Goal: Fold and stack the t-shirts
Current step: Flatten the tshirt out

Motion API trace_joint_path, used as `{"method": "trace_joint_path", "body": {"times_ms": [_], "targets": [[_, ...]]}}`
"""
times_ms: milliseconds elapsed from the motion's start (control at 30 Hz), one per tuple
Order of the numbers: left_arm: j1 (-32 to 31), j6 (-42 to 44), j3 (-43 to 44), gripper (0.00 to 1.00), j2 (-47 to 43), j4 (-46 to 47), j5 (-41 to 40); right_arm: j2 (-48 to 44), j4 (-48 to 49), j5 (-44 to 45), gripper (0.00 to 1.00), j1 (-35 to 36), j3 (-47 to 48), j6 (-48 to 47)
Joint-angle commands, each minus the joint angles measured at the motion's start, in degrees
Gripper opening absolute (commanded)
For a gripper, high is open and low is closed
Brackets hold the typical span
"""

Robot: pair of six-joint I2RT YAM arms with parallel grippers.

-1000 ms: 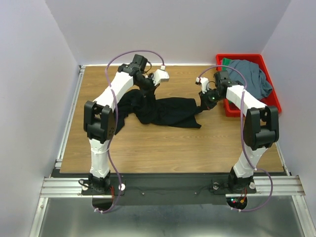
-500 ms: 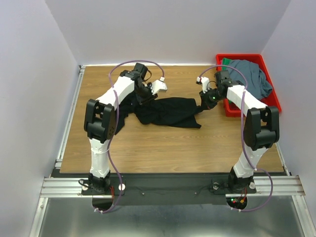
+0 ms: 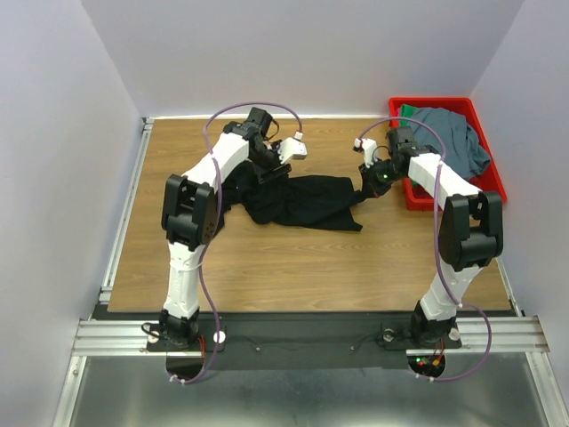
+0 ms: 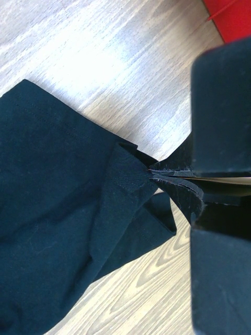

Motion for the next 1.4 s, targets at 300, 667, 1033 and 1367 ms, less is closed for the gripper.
{"method": "trace_joint_path", "body": {"times_ms": [300, 667, 1033, 1367], "targets": [[-0.5, -1.5, 13.1, 0.94, 5.7, -0.4, 5.4, -0.2, 0.2, -0.5, 0.01, -0.6, -0.2, -0.2], [-0.6, -2.0, 15.8, 0.93, 11.5, -1.9, 5.1, 0.4, 0.2, -0.4, 0.00, -0.6, 0.0, -0.1], [-0.2, -2.1, 18.9, 0.00, 9.4, -5.6, 7.1, -0.6, 0.2, 1.5, 0.00, -0.6, 0.1, 1.1], [13.6, -10.7, 17.7, 0.00, -14.6, -4.2, 12.2, -9.5, 0.2, 5.3, 0.01, -5.4, 7.1, 9.1]]}}
